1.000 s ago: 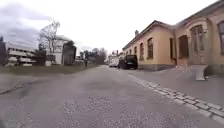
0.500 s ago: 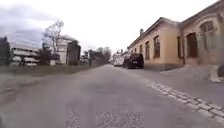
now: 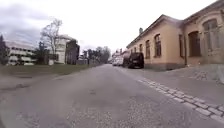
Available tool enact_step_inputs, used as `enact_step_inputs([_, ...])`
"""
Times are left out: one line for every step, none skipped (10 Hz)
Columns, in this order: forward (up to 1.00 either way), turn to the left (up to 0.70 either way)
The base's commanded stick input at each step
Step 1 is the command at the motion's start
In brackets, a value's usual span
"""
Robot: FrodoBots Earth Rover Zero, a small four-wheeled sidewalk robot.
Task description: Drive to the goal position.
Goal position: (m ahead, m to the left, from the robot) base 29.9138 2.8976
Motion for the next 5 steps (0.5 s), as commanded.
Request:
enact_step_inputs([1.00, 0.00])
enact_step_inputs([1.00, 0.00])
enact_step_inputs([1.00, 0.00])
enact_step_inputs([1.00, 0.00])
enact_step_inputs([1.00, 0.00])
